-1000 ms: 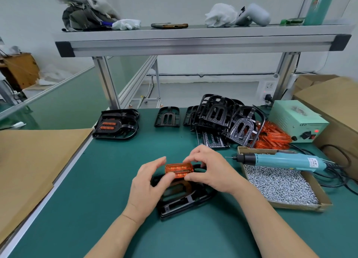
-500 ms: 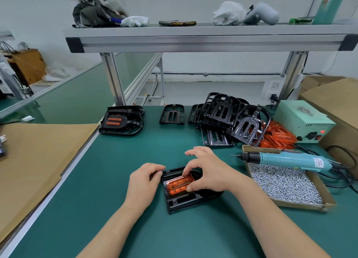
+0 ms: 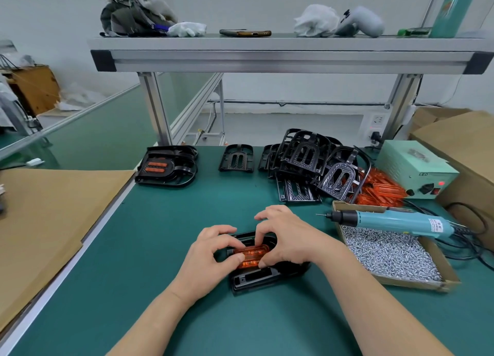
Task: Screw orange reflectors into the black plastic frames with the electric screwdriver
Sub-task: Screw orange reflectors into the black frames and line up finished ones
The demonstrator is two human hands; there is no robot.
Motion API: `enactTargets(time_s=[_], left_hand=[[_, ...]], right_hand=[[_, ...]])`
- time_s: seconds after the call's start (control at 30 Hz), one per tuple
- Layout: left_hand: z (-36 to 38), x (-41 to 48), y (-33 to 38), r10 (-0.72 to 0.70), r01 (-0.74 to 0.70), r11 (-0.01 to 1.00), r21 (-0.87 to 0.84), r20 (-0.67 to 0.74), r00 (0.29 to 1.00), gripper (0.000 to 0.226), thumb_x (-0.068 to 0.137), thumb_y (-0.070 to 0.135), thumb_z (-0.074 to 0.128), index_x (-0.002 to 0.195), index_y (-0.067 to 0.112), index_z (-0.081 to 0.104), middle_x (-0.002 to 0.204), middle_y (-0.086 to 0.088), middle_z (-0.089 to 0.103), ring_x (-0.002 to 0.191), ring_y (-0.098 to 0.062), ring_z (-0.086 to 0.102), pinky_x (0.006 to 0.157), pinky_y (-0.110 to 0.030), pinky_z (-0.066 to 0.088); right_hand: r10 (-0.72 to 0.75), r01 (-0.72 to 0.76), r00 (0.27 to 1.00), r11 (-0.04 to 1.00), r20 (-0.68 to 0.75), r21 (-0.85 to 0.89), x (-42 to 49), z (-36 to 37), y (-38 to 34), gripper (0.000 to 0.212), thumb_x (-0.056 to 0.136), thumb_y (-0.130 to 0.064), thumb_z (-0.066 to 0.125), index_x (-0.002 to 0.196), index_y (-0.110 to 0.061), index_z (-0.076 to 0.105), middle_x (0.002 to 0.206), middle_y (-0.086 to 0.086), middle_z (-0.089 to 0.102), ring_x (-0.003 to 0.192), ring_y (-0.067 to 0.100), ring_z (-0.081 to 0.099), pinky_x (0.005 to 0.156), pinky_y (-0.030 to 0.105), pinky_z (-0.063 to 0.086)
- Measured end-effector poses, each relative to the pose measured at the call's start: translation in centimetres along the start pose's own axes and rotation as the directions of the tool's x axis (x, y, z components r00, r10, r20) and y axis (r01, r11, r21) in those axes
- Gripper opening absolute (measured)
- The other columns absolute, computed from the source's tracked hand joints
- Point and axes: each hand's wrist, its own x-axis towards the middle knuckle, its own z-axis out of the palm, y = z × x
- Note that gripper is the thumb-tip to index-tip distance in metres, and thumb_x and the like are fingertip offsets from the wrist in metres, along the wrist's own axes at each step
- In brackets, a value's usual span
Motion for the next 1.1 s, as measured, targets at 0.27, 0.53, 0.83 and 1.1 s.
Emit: enactTargets(time_s=[0.27,0.53,0.83,1.1], left_hand=[[-0.3,0.4,-0.4,0.011,-0.010,1.000,-0.009,0.117,0.993,0.016,0.084,0.019,0.078,0.074,0.028,0.069,0.127,0.019,0.055,0.126,0.000,0.045,0.107,-0.024,0.032],[-0.5,0.7,-0.9,0.017,-0.014,1.000,-0.013,0.196,0.980,0.013,0.080,0.029,0.080,0.085,0.025,0.069,0.132,0.018,0.050,0.127,0.004,0.041,0.103,-0.014,0.029],[-0.8,0.6,-1.5,0.043,-0.052,0.998,0.025,0.282,0.958,0.013,0.087,0.031,0.076,0.095,0.031,0.066,0.139,0.024,0.041,0.133,0.007,0.034,0.104,-0.013,0.027],[-2.1,0.7,-1.0,-0.046,0.062,0.997,-0.037,0.333,0.942,0.051,0.079,0.008,0.061,0.122,0.033,0.054,0.143,0.020,0.050,0.134,0.004,0.043,0.114,-0.023,0.032]], right_hand=[[-0.012,0.014,1.000,0.985,-0.016,0.173,-0.1,0.4,1.0,0.030,0.079,-0.035,0.082,0.108,-0.039,0.072,0.150,-0.005,0.038,0.144,0.006,0.017,0.114,0.027,0.018],[-0.052,0.057,0.997,0.994,-0.054,0.090,0.2,1.3,0.9,0.024,0.080,-0.028,0.081,0.102,-0.030,0.073,0.146,-0.005,0.046,0.142,0.006,0.020,0.111,0.024,0.018],[-0.050,0.061,0.995,0.989,-0.083,0.137,-0.1,1.7,1.4,0.025,0.082,-0.028,0.080,0.106,-0.031,0.076,0.142,-0.010,0.051,0.144,0.007,0.022,0.119,0.032,0.019],[-0.070,0.086,0.991,0.986,-0.112,0.143,-0.2,2.0,1.8,0.024,0.083,-0.030,0.079,0.106,-0.036,0.077,0.140,-0.018,0.053,0.143,0.004,0.022,0.120,0.037,0.021]])
